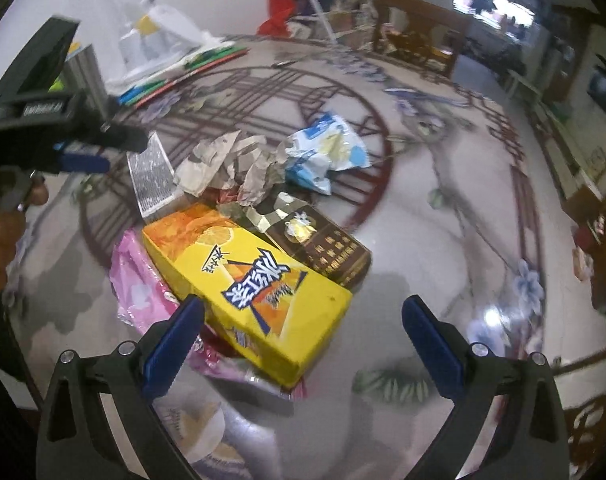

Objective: Collect trash
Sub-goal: 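Move both open tools back over the yellow drink box and white milk carton, then grasp the yellow drink box with the right tool while the left tool grasps the white milk carton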

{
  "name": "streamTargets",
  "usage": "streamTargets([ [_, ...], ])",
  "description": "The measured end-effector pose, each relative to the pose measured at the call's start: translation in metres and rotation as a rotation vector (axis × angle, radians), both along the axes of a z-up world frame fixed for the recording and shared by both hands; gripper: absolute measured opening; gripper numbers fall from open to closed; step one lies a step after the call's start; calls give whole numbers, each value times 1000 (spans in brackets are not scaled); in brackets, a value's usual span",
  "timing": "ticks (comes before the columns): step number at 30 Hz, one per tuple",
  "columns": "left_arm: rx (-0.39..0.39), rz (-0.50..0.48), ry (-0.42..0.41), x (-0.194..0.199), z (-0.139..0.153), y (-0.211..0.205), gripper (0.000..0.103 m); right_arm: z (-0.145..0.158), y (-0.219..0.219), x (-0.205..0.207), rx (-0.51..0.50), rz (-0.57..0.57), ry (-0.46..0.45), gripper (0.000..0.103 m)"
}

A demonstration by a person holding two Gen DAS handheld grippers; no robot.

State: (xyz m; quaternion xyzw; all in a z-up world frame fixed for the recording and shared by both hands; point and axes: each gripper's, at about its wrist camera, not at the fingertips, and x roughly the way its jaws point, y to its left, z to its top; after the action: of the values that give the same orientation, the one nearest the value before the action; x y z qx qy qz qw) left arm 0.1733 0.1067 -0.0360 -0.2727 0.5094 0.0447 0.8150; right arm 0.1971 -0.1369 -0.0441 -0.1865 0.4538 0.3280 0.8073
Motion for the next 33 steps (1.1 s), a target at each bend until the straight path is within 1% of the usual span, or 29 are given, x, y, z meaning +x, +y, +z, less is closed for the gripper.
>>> streamTargets([
  [4,41,11,23,11,-6,-5,97,-12,10,6,-1,76,48,96],
  [8,27,6,79,19,-22,-6,97,-20,13,6,11,100,83,95],
  [11,31,7,95,19,-29,-5,97,-19,12,2,26,100,87,87],
  [13,51,17,97,16,-30,0,97,-16,10,-2,37,109,87,73],
  [15,58,24,96,13,-30,4,96,-14,9,-10,42,126,96,65],
  [17,55,8,89,7,-29,9,93,-12,9,-20,45,149,100,61],
  [18,74,-8,88,4,-28,11,93,-11,9,-25,48,159,104,59],
  [19,95,-19,90,2,-26,12,90,-11,9,-28,50,168,109,58],
  [20,111,-29,92,-1,-25,13,88,-10,10,-35,55,186,117,58],
  [24,158,-74,105,-14,-20,20,86,-9,15,-56,50,254,129,58],
  [25,174,-79,114,-17,-19,23,83,-8,16,-59,52,263,129,62],
  [26,184,-80,122,-20,-19,26,81,-8,17,-60,53,266,127,69],
  [27,183,-80,127,-22,-18,29,81,-7,18,-60,48,256,113,80],
  [28,172,-86,136,-25,-19,34,81,-7,19,-59,44,243,94,81],
  [29,170,-86,141,-27,-19,37,82,-6,21,-57,50,231,95,81],
  [31,173,-77,148,-31,-20,41,83,-6,26,-49,54,204,101,82],
  [33,152,-74,147,-32,-21,41,85,-6,32,-40,53,186,117,83],
])
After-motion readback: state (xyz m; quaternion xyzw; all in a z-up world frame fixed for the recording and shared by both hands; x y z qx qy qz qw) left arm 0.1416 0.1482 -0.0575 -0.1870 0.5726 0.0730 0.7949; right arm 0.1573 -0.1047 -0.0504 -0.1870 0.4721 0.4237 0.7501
